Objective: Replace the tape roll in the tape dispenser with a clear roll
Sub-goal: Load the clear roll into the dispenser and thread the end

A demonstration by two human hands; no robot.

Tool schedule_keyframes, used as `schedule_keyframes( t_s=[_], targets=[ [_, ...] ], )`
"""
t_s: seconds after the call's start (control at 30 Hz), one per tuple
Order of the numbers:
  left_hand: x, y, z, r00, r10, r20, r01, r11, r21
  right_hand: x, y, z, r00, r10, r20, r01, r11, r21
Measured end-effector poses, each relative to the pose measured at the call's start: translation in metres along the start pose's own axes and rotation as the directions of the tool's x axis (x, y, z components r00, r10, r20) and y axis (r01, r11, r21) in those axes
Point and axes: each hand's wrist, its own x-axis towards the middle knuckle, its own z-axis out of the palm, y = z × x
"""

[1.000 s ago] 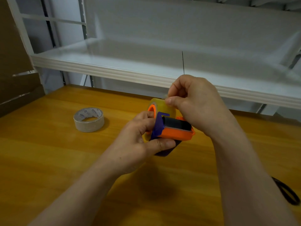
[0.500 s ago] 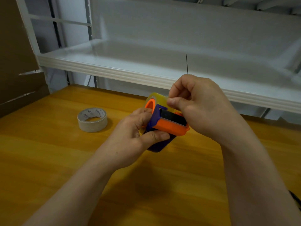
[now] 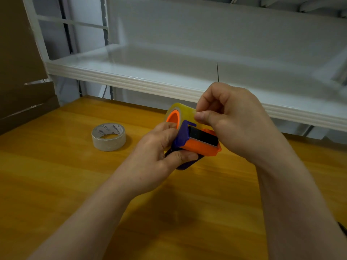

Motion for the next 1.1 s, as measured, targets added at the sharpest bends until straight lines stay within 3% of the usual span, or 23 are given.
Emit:
schedule_keyframes(
  t_s=[0.23, 0.57, 0.9, 1.0, 1.1],
  targets=[
    [-0.001, 0.004, 0.005, 0.991, 0.078, 0.109, -0.077, 0.997, -0.015, 0.005, 0.02, -0.005, 0.973, 0.126, -0.195, -0.071, 0.961, 0.267],
    [0.0, -0.001, 0.002, 0.997, 0.069, -0.036, -0.072, 0.995, -0.074, 0.001, 0.003, -0.003, 0.993, 0.051, -0.11, -0.049, 0.999, 0.017],
    [0.001, -0.007, -0.008, 0.996, 0.004, -0.087, -0.017, 0.989, -0.148, -0.008, -0.018, -0.013, 0.994, -0.022, -0.104, 0.017, 0.998, -0.053],
    [0.0, -0.005, -0.006, 0.997, 0.012, -0.08, -0.021, 0.993, -0.112, -0.009, -0.018, -0.017, 0.992, -0.032, -0.123, 0.023, 0.997, -0.072],
    [-0.001, -0.003, -0.005, 0.996, 0.052, -0.072, -0.049, 0.998, 0.048, -0.009, -0.015, -0.018, 0.991, -0.015, -0.137, 0.005, 0.997, -0.071]
  ],
)
